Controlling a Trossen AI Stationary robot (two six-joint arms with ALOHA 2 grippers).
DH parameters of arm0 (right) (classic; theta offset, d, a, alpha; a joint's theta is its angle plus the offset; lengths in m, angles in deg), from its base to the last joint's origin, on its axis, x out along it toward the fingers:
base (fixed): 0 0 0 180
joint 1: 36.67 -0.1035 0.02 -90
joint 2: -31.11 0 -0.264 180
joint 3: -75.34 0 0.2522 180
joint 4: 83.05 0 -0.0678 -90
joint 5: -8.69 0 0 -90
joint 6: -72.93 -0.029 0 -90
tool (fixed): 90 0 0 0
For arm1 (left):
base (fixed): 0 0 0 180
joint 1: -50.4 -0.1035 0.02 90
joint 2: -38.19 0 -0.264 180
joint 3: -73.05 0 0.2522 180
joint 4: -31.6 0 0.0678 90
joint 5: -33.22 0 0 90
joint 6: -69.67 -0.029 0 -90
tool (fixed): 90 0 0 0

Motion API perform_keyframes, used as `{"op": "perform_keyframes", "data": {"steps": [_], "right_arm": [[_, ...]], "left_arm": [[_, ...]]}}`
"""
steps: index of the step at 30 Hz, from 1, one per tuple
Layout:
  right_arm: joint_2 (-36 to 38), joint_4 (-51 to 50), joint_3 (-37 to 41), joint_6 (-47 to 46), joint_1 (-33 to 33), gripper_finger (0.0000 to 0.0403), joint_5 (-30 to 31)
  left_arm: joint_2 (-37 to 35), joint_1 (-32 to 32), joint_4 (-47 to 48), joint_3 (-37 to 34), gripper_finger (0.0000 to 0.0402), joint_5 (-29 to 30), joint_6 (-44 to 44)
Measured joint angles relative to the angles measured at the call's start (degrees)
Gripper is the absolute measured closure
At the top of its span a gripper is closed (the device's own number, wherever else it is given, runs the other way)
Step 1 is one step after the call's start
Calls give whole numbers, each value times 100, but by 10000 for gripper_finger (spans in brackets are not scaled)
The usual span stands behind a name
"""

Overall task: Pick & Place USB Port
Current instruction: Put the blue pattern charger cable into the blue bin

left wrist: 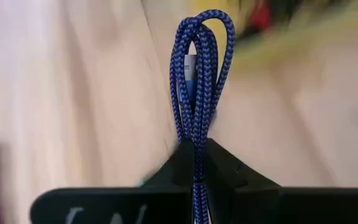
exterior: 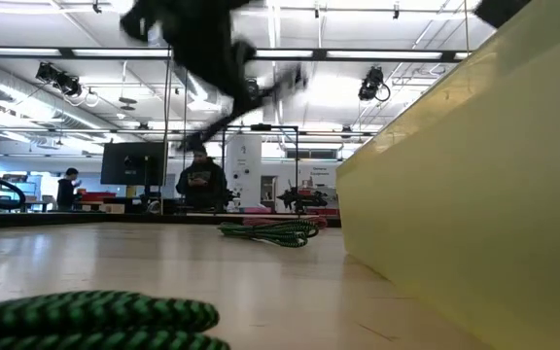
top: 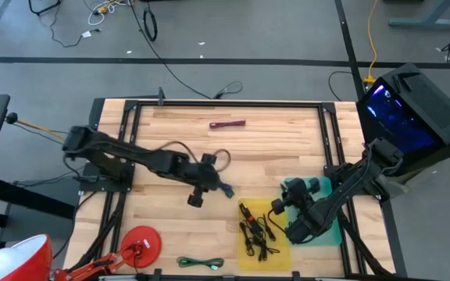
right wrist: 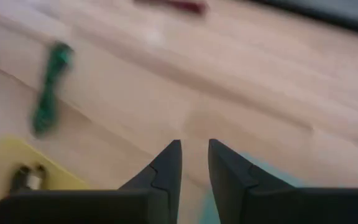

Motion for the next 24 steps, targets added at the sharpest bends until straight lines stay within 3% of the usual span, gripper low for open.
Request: {"op": "perform_keyframes", "data": {"steps": [7, 10, 13, 16, 20, 24], "right_arm": [[121, 1295, -24, 1276, 145, 323, 1396], [340, 2378, -185, 2572, 200, 323, 1701], [547, 3911, -352, 4597, 208, 320, 1805], [693, 5827, -385, 6885, 247, 311, 1814], [688, 7816, -382, 9325, 378, 290, 1247], [676, 8602, -385, 10119, 610, 262, 616]], "left_arm": [[-1158, 1, -1064, -18, 385, -317, 63], [-1425, -52, -1354, -65, 385, -436, -39], [-1531, -110, -1406, -78, 385, -470, -56], [-1531, -133, -1511, -71, 385, -507, -62], [-1521, -127, -1692, -74, 385, -636, -54], [-1517, -110, -2067, -73, 385, -847, -24]]}}
